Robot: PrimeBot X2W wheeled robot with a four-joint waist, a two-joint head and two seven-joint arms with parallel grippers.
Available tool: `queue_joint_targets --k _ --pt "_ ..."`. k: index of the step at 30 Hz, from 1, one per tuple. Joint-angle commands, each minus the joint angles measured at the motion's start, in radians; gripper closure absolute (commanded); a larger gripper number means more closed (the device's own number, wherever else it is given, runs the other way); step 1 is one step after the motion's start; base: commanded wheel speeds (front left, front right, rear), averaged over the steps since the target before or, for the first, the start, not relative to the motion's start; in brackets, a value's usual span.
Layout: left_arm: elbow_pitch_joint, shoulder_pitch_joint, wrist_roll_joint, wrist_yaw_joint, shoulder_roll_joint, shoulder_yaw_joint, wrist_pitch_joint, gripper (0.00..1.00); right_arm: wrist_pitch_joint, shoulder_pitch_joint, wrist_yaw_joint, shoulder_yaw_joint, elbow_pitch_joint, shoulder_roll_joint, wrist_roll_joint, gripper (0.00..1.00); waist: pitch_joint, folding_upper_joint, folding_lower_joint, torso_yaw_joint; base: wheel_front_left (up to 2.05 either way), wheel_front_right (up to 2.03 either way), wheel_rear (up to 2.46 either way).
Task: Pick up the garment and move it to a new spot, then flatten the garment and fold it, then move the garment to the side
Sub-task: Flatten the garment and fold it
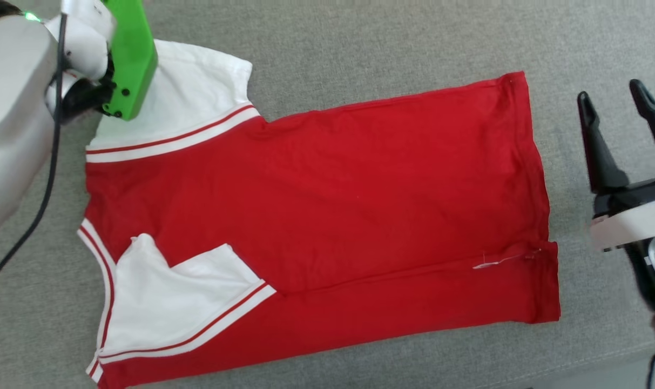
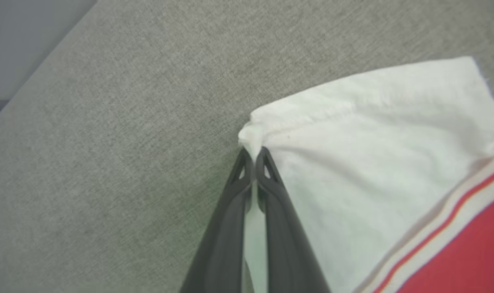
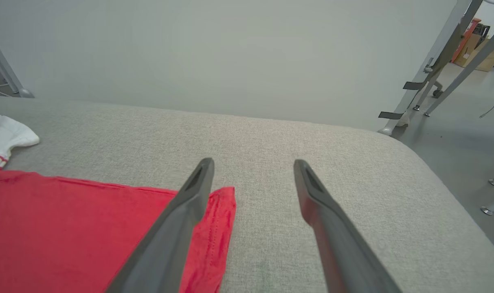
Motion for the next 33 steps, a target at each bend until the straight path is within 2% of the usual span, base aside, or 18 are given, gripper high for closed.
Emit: queue_joint_targets --k 1,4,8,13,17,24,27,33 --pt "-0.009 0.022 0.008 -0.003 -0.008 -0.009 -0.021 1.0 0.047 -0.025 -0.001 0.007 -0.004 -0.042 0.008 0.0 -0.059 0.0 -0.0001 0.044 0.0 0.0 0.0" --pt "-0.047 0.035 0.022 -0.003 -0.015 -0.021 -0.054 1.0 0.142 -0.055 -0.001 0.037 -0.026 -0.117 0.053 0.0 -0.093 0.0 -0.0001 0.07 0.0 0.0 0.0" --pt "-0.095 0.062 0.031 -0.003 -0.024 -0.028 -0.123 1.0 0.323 -0.1 -0.001 0.088 -0.021 -0.222 0.142 0.0 -0.125 0.0 -0.0001 0.107 0.0 0.0 0.0" --pt "-0.149 0.083 0.049 -0.003 -0.032 -0.036 -0.189 1.0 0.581 -0.186 -0.001 0.173 0.035 -0.342 0.301 0.0 -0.143 0.0 -0.0001 0.151 0.0 0.0 0.0" --pt "-0.184 0.08 0.069 -0.003 -0.034 -0.039 -0.228 1.0 0.762 -0.254 -0.001 0.229 0.09 -0.41 0.384 0.0 -0.136 0.0 -0.0001 0.18 0.0 0.0 0.0" --pt "-0.218 0.065 0.092 -0.003 -0.052 -0.041 -0.271 1.0 0.943 -0.366 -0.001 0.313 0.215 -0.426 0.431 0.0 -0.101 0.0 -0.0001 0.224 0.0 0.0 0.0" --pt "-0.224 0.053 0.106 -0.003 -0.066 -0.042 -0.293 1.0 0.949 -0.426 -0.001 0.364 0.302 -0.388 0.415 0.0 -0.068 0.0 -0.0001 0.247 0.0 0.0 0.0" --pt "-0.226 0.041 0.114 -0.003 -0.075 -0.043 -0.315 1.0 0.926 -0.44 -0.001 0.446 0.418 -0.368 0.379 0.0 -0.037 0.0 -0.0001 0.266 0.0 0.0 0.0"
